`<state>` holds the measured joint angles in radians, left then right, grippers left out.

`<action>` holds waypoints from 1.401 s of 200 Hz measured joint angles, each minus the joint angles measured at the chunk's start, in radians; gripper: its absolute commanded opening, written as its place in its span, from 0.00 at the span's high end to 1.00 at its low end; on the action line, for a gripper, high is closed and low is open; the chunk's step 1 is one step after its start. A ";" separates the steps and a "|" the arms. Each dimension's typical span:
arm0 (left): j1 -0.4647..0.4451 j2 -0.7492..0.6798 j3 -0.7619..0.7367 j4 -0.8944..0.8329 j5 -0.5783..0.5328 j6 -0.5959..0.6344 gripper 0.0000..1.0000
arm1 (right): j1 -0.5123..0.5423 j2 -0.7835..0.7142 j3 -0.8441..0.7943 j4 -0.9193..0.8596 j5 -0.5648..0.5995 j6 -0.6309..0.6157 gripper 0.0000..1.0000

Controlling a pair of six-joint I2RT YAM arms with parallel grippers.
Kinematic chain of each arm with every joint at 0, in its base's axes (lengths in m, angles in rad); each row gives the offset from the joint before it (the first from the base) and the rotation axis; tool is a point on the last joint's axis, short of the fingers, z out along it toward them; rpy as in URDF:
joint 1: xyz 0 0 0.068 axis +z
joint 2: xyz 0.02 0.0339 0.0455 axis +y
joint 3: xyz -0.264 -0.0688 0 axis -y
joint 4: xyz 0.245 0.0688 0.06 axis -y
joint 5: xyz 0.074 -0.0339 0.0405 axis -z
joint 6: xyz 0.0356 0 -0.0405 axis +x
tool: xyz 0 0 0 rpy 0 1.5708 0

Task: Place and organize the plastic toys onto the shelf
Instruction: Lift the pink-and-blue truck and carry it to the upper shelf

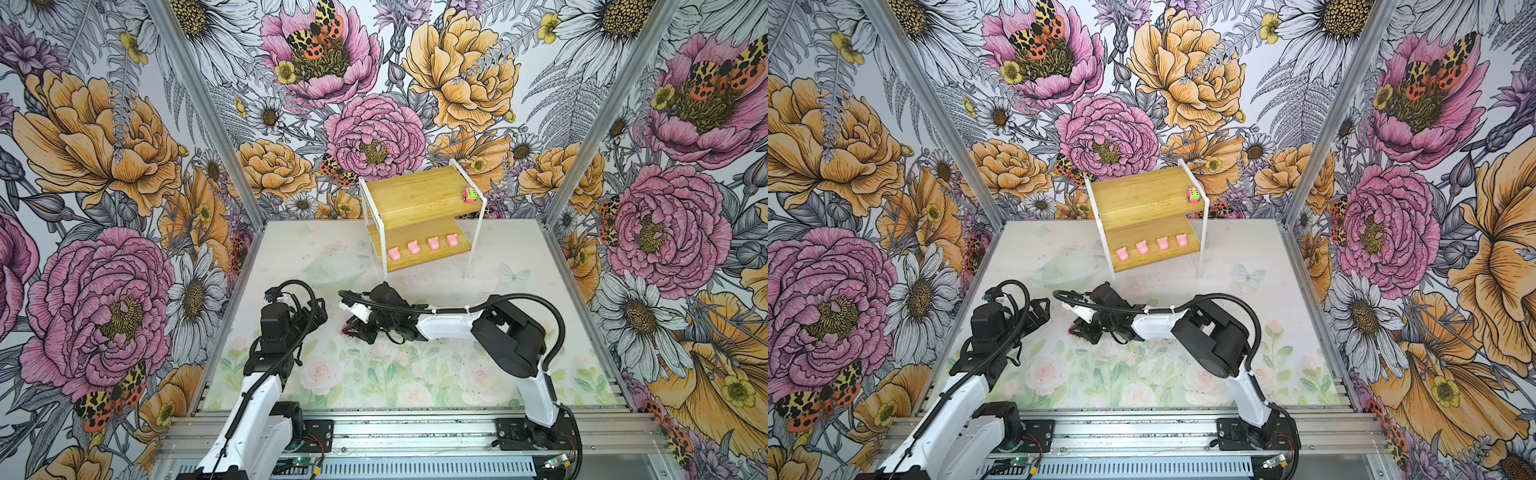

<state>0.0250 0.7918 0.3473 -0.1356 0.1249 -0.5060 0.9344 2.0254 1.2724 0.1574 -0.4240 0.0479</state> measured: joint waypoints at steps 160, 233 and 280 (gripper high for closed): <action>0.006 0.015 0.001 0.001 0.024 0.008 0.01 | -0.411 -0.370 0.547 -0.544 0.427 -0.037 0.89; 0.006 -0.006 0.010 -0.026 0.024 0.008 0.01 | -0.460 -0.214 0.693 -0.678 0.543 -0.026 0.89; 0.006 -0.005 0.013 -0.026 0.024 0.008 0.01 | -0.497 -0.214 0.706 -0.694 0.556 -0.018 0.89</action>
<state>0.0315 0.7864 0.3603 -0.1612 0.1490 -0.4980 0.4377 1.8111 1.9781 -0.5369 0.1318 0.0299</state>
